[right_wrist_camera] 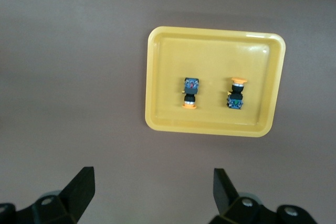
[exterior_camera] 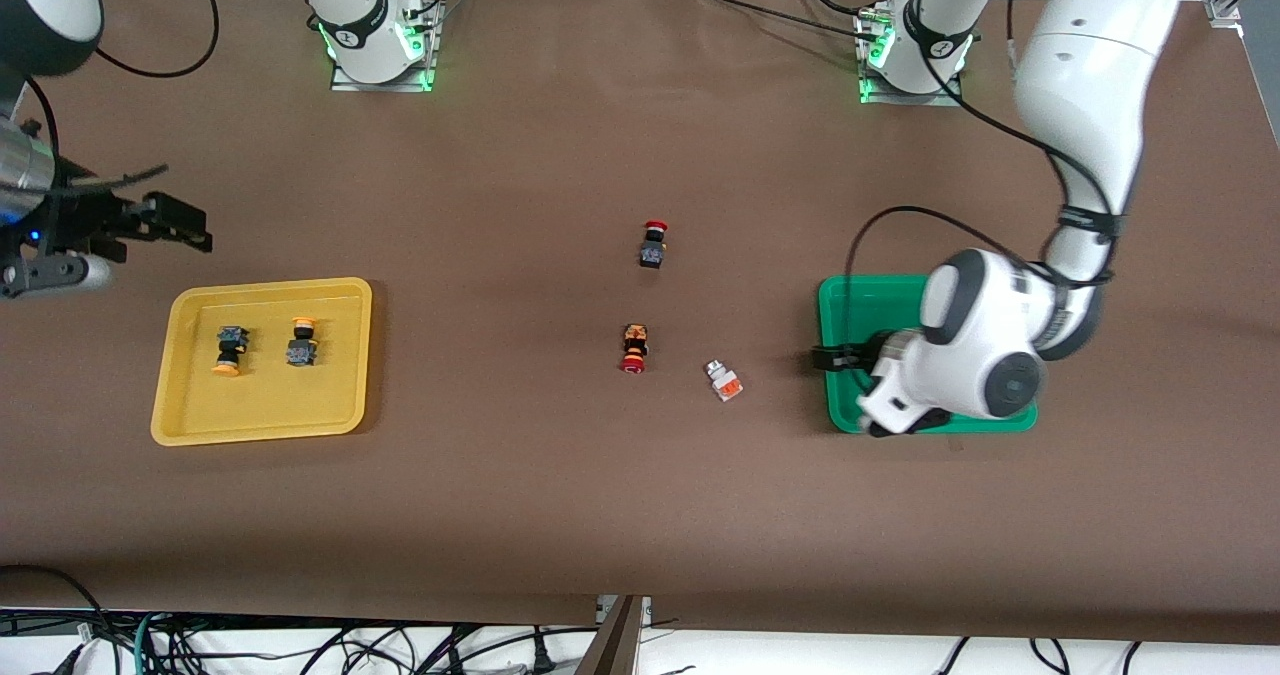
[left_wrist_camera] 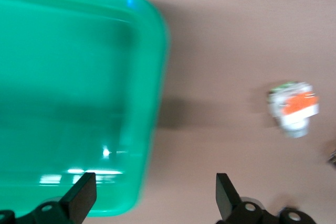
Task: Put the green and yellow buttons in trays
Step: 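Reach the left gripper to the second green button and grasp it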
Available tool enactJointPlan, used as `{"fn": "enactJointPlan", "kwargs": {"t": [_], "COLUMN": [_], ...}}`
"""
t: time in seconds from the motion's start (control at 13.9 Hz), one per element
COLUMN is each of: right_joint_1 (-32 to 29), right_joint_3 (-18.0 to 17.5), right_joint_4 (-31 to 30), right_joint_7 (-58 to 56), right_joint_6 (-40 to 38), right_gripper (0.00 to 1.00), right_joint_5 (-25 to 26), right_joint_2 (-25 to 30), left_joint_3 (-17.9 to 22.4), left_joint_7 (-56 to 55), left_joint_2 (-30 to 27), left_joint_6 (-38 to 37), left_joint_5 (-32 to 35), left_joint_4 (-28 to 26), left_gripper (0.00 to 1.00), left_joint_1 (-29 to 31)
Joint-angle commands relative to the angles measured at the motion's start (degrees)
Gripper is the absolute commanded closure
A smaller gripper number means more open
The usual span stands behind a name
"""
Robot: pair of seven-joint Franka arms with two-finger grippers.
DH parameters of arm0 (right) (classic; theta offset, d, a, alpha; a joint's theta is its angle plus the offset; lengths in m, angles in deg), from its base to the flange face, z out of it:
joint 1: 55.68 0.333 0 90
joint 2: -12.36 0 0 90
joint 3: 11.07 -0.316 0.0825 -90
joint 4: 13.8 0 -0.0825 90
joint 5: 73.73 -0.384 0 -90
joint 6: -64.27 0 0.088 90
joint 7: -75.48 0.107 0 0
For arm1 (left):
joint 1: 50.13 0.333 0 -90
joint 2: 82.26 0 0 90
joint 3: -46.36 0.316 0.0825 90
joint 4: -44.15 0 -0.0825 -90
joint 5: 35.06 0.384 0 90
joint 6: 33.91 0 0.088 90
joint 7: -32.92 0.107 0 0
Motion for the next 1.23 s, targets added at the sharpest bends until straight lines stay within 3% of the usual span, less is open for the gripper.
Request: {"fn": "enactJointPlan", "kwargs": {"t": [0.0, 0.22, 0.58, 0.79, 0.87, 0.94, 1.15], "right_joint_1": [-1.7, -2.9, -3.1, -3.1, -3.1, -3.1, -2.9], "right_joint_3": [-3.2, -3.2, -2.7, -2.7, -2.7, -2.7, -2.7], "right_joint_4": [-6.8, -6.4, -3.0, -3.0, -3.0, -3.0, -2.9], "right_joint_7": [1.0, 0.9, 0.9, 1.4, 1.5, 1.5, 2.1], "right_joint_6": [1.4, 0.8, -1.3, -1.2, -1.2, -1.2, -1.2], "right_gripper": [0.00, 0.00, 0.00, 0.00, 0.00, 0.00, 0.00], "right_joint_5": [1.3, 1.3, 1.2, 0.9, 0.9, 0.8, 0.7], "right_joint_2": [5.1, 7.4, 5.6, 5.6, 5.5, 5.5, 5.5], "left_joint_3": [0.7, 0.8, 2.8, 3.0, 3.0, 3.0, 2.8], "left_joint_7": [-9.5, -13.6, -21.0, -20.3, -20.2, -20.2, -20.0], "left_joint_2": [3.7, 8.8, 11.4, 11.8, 11.8, 11.8, 11.7], "left_joint_6": [3.9, 12.2, 22.2, 22.7, 22.8, 22.8, 22.6], "left_joint_5": [-1.9, -2.8, -2.0, -1.7, -1.1, 1.8, 6.6], "left_joint_4": [4.4, 8.1, 8.1, 7.8, 7.6, 7.4, 7.1], "left_gripper": [0.00, 0.00, 0.00, 0.00, 0.04, 0.21, 0.96], "left_joint_1": [-4.8, -8.4, -13.7, -13.7, -13.7, -13.7, -13.8]}}
